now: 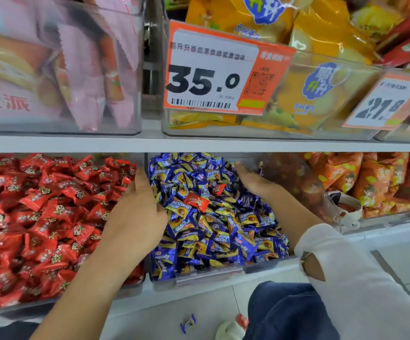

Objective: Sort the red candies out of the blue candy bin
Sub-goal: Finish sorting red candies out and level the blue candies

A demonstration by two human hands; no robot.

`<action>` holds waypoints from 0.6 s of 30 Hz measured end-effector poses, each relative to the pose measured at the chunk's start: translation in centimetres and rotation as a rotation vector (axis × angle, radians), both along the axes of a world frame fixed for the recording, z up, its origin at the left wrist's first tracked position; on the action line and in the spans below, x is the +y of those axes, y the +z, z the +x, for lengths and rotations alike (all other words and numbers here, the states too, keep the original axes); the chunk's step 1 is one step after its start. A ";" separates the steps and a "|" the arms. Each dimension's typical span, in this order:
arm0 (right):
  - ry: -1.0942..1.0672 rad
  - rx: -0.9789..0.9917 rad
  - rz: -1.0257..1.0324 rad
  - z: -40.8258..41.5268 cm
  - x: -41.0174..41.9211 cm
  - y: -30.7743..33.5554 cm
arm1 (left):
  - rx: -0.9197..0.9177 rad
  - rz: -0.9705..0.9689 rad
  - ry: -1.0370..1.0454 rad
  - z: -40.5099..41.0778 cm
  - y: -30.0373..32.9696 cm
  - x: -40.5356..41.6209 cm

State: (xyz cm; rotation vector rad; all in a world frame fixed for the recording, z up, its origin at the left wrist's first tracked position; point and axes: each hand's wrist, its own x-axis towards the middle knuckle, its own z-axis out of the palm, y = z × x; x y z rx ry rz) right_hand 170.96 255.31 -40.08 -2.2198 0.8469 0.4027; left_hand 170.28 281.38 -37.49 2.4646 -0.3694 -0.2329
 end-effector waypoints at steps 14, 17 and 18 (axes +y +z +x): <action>0.268 -0.103 0.243 -2.2 7.2 2.6 | -0.010 -0.002 -0.023 0.0 0.1 0.1; 0.330 -0.206 0.183 -3.9 7.8 2.8 | -0.010 -0.011 -0.032 0.0 0.2 0.2; 0.394 -0.228 0.098 -4.6 8.2 2.9 | -0.010 -0.012 -0.031 0.0 0.2 0.2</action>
